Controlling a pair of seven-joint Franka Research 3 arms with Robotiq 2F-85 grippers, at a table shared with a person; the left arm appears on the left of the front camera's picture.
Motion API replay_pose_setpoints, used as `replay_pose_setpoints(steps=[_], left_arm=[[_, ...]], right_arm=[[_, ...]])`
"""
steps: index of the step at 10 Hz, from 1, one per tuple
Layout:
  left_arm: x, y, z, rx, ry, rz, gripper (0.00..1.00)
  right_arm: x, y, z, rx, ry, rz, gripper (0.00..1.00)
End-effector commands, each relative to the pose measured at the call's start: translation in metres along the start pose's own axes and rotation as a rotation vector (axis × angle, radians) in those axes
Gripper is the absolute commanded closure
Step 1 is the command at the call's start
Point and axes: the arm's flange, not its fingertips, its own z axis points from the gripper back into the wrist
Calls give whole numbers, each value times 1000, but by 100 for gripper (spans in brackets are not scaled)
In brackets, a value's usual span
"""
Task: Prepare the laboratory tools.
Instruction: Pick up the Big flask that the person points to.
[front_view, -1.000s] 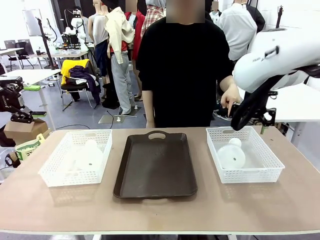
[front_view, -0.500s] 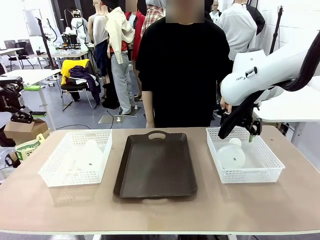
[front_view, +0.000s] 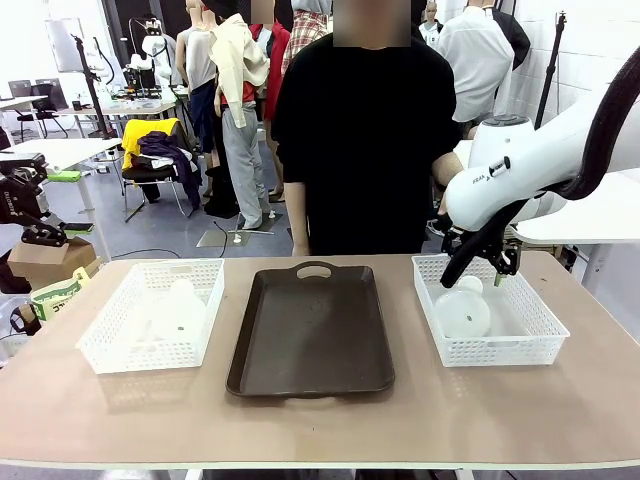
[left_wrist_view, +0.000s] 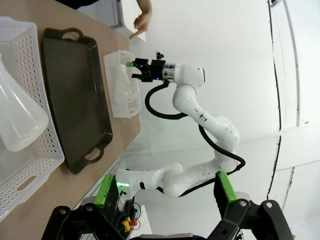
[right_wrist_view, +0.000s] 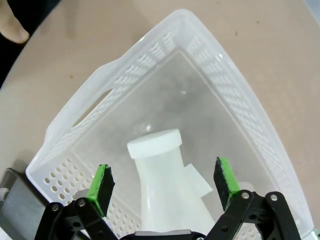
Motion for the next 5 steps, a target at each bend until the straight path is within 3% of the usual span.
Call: replay_pose_setpoints(steps=[1, 5], left_arm=[[0, -2, 2, -1, -2, -3, 0], [0, -2, 2, -1, -2, -3, 0]], right_arm=[[-1, 9, -7, -41, -28, 15, 0], [-6, 24, -19, -91, -6, 57, 0]])
